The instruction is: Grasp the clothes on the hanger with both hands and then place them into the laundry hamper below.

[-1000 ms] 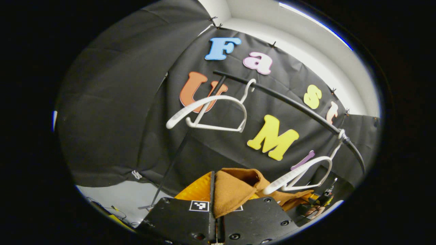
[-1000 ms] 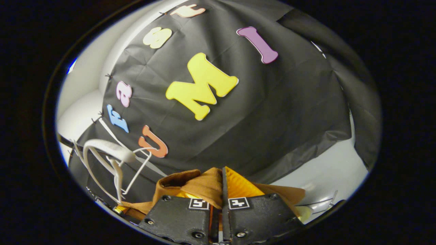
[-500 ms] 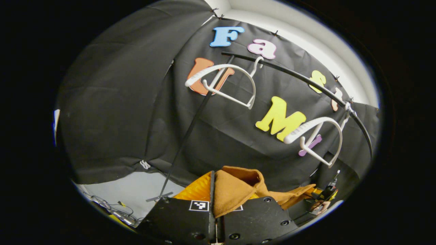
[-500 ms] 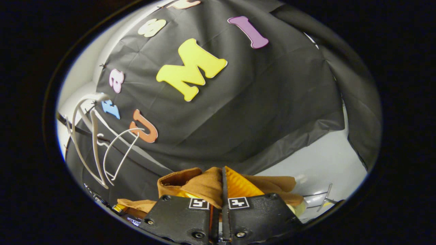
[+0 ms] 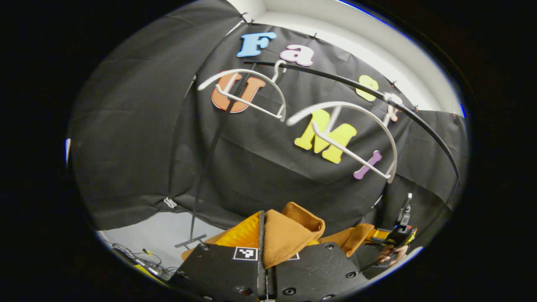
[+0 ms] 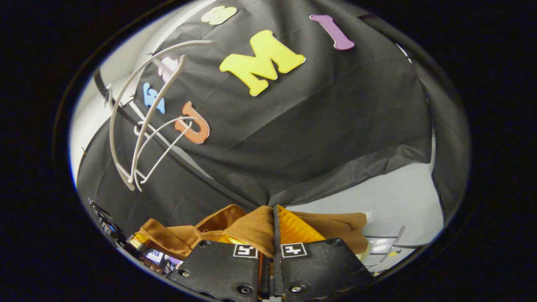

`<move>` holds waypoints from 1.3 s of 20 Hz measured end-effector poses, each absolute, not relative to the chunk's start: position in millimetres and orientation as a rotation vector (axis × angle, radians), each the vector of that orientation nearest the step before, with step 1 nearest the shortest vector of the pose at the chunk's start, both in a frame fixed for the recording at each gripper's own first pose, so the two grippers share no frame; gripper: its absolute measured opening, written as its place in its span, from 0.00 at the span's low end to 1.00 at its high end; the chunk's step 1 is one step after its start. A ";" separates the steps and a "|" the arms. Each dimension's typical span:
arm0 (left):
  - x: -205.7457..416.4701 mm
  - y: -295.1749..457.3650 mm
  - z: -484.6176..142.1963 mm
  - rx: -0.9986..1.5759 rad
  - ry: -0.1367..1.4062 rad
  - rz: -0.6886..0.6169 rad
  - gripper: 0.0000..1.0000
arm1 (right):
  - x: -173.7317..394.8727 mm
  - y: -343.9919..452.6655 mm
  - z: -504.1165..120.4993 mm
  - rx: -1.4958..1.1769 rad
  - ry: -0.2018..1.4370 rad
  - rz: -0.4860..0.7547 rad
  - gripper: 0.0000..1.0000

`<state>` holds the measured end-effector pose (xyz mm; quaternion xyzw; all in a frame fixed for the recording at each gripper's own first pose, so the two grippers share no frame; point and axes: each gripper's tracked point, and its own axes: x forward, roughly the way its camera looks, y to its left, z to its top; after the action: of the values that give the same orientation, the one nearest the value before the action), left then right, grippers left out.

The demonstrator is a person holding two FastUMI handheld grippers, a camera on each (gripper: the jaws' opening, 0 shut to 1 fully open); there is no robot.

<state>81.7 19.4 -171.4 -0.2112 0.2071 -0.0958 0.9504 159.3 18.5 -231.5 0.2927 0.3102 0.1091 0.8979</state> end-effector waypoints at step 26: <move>61.1 -77.5 -113.9 -0.368 0.396 -0.479 0.06 | 111.2 149.6 -175.5 0.530 0.692 0.549 0.08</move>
<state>61.1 -77.5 -113.9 -0.1801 0.1939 -0.2344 0.9354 111.2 149.6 -175.5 0.2535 0.3311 0.2626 0.8701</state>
